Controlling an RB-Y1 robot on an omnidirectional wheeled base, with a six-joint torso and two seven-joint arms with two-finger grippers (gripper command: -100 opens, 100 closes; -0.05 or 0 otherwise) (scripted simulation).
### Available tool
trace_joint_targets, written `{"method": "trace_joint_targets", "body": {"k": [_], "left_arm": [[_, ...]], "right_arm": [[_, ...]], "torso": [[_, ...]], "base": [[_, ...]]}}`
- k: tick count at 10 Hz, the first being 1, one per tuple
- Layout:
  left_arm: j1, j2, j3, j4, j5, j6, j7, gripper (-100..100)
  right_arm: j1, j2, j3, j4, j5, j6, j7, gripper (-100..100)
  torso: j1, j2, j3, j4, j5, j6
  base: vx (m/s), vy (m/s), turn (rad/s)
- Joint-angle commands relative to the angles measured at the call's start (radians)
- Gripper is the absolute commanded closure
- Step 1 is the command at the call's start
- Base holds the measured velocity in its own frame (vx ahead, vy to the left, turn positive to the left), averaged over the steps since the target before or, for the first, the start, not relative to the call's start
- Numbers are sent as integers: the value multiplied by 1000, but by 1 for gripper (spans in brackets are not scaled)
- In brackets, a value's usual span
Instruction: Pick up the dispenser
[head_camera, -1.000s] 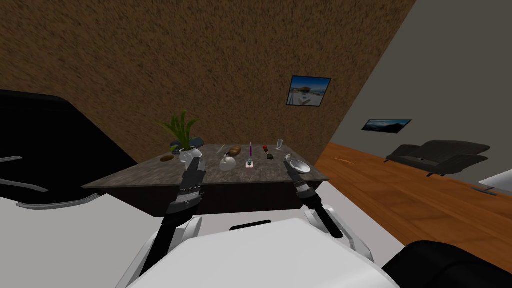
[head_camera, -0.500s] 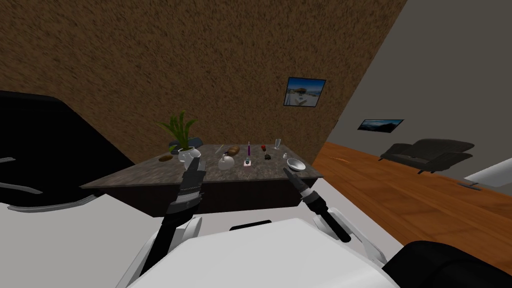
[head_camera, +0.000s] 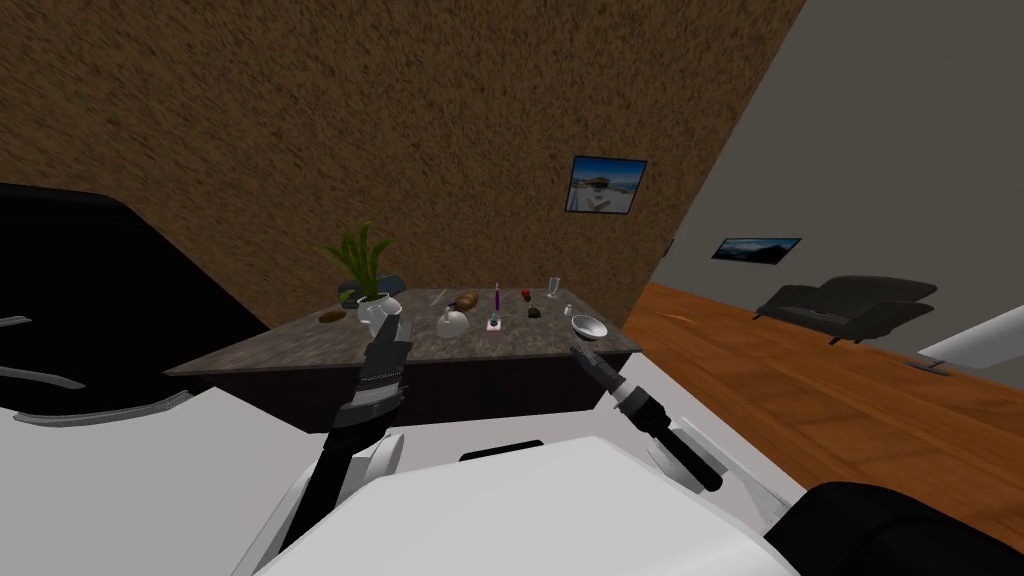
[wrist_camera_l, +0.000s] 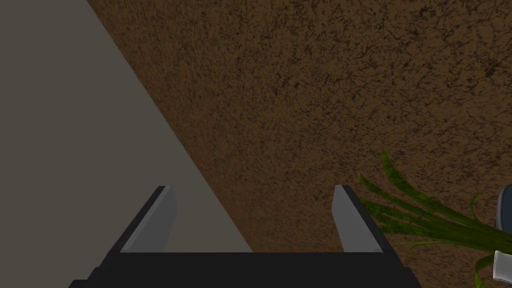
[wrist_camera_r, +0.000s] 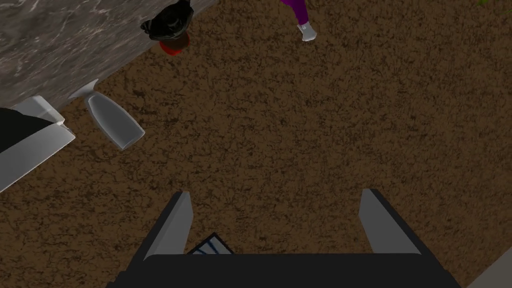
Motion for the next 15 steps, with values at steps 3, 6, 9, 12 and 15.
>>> {"method": "trace_joint_targets", "body": {"k": [3,6,9,12,15], "left_arm": [[0,0,0,0,0,0,0,0],[0,0,0,0,0,0,0,0],[0,0,0,0,0,0,0,0],[0,0,0,0,0,0,0,0],[0,0,0,0,0,0,0,0]], "right_arm": [[38,-111,-16,94,34,-34,23,-100],[54,-201,-22,139,51,-47,34,-100],[69,-276,-26,185,68,-61,45,-100],[99,-371,-34,278,101,-87,67,-100],[113,-465,-38,325,118,-100,77,-100]], "torso": [[1,0,0,0,0,0],[3,-1,0,0,1,0],[3,-1,-1,0,1,0],[5,-2,-1,0,1,0],[7,-3,-2,-1,1,0]], "base": [[-25,25,4],[-18,42,9],[-11,43,15],[-1,90,33],[10,93,36]]}}
